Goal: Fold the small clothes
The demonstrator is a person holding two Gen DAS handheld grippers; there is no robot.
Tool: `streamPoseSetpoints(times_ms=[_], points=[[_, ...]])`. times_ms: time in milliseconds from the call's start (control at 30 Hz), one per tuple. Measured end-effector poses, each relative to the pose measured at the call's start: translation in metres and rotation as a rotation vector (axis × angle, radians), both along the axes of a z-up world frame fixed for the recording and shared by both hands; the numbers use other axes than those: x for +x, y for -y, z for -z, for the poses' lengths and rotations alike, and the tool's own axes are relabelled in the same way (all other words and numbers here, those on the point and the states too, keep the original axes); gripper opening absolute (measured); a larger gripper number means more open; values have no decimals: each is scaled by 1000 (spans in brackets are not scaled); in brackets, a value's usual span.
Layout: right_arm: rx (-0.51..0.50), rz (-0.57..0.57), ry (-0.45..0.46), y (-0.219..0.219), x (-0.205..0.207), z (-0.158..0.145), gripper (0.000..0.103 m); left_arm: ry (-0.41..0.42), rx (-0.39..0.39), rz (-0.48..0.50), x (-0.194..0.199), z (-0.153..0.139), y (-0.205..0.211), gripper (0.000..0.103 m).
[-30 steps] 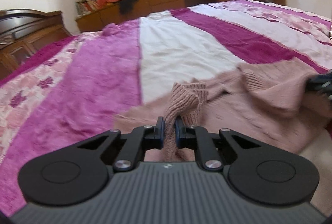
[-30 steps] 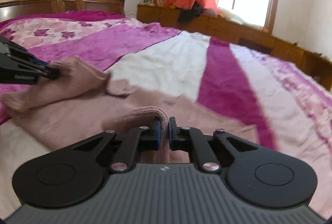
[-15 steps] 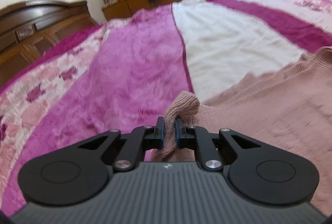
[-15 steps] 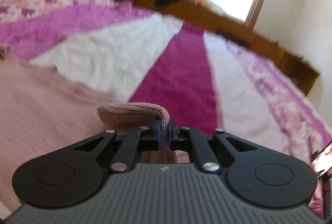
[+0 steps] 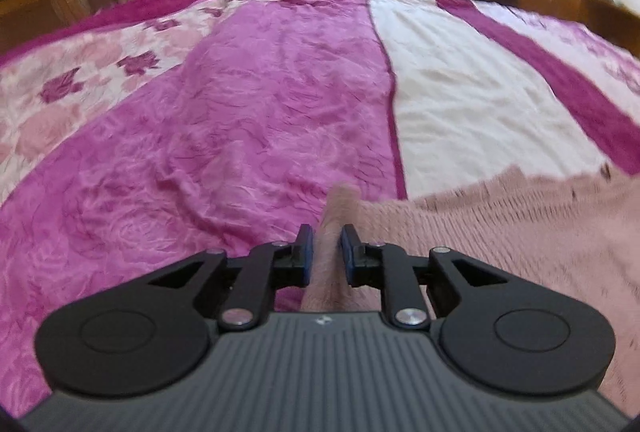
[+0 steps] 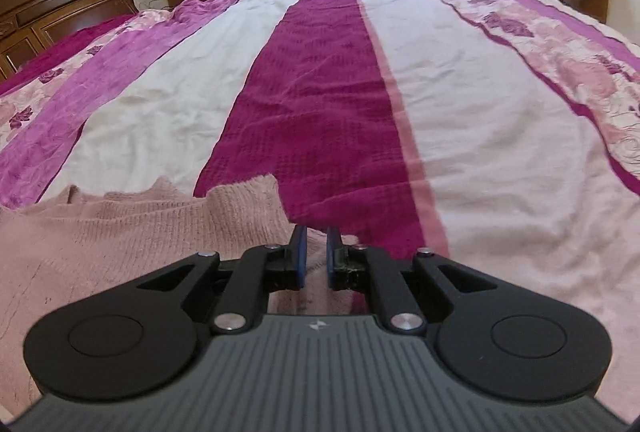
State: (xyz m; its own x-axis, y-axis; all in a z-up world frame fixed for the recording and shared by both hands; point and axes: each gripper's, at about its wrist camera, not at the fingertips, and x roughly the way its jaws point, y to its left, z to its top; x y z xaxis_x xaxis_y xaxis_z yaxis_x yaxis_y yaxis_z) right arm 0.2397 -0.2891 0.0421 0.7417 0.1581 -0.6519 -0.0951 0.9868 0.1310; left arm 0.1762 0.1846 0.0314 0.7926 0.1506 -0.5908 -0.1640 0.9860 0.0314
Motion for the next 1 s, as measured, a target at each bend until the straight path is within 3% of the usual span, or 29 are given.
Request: streamPoseSetpoints(times_ms=[200,400,667,767,900,967,1000], points=[[-16,-58,41,-15,-36,-17,10,11,14,-16,-5,-10,-4,19],[23,-92,63,-26,-79,-22,33,-11,-8,-19,-17,-11,-3,19],[82,-55,64,-21,-117,-23,36,-42,-43,8,-49,-20,10,19],[88,-37,70,-18,-126,-23,36,-45,-52,13,-62,-24,16,39],[107,-24,70,-16,-135,-23,37,-51,-42,26,-76,-28,24,40],[131,-13,65,-14,-139,-23,49,-62,-53,27,-82,-29,26,40],[147,-12,67,-13,-141,-23,65,-68,-61,28,-85,-30,27,40]])
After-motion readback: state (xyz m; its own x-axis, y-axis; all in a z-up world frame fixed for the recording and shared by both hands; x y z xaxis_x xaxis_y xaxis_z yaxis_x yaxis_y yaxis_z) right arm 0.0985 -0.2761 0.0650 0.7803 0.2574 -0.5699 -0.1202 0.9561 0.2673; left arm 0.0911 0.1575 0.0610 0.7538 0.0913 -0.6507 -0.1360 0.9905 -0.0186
